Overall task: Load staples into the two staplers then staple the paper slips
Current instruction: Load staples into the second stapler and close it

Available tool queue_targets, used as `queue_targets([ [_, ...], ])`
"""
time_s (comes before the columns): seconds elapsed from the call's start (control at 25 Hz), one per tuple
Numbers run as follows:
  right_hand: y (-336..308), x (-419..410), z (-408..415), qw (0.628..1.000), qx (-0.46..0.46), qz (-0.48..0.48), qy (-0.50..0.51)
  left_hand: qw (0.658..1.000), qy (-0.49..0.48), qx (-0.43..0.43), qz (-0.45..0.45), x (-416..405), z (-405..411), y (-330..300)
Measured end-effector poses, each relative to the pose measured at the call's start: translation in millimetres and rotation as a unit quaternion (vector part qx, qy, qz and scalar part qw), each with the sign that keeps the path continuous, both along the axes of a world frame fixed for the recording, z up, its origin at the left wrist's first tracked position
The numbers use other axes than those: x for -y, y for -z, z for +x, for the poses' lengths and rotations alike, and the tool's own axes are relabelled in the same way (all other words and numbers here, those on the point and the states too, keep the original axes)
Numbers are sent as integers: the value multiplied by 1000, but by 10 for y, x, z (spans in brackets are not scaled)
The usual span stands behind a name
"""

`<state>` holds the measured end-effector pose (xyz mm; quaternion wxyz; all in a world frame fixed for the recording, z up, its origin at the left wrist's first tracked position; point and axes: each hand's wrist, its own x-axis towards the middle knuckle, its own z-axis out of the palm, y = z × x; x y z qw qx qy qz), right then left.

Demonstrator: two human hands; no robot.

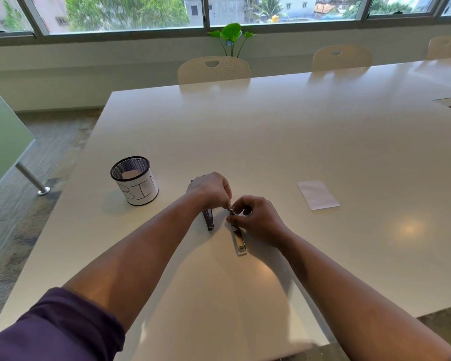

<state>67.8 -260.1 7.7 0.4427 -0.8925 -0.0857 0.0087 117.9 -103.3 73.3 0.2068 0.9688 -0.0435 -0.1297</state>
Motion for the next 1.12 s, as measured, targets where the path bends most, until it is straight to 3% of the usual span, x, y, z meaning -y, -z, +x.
queue_targets([
  [0.28, 11, -20, 1, 1000, 3, -1, 14, 998, 2, -15, 69, 30, 38, 60],
  [0.68, 23, -14, -1, 1000, 4, -3, 8, 998, -44, -22, -49, 26, 104, 40],
  [0.88, 15, -57, 12, 999, -4, 32, 24, 994, -65, -24, -79, 5, 102, 34],
  [1.12, 34, -98, 15, 1000, 10, 5, 18, 991, -68, -44, -108, -5, 119, 36],
])
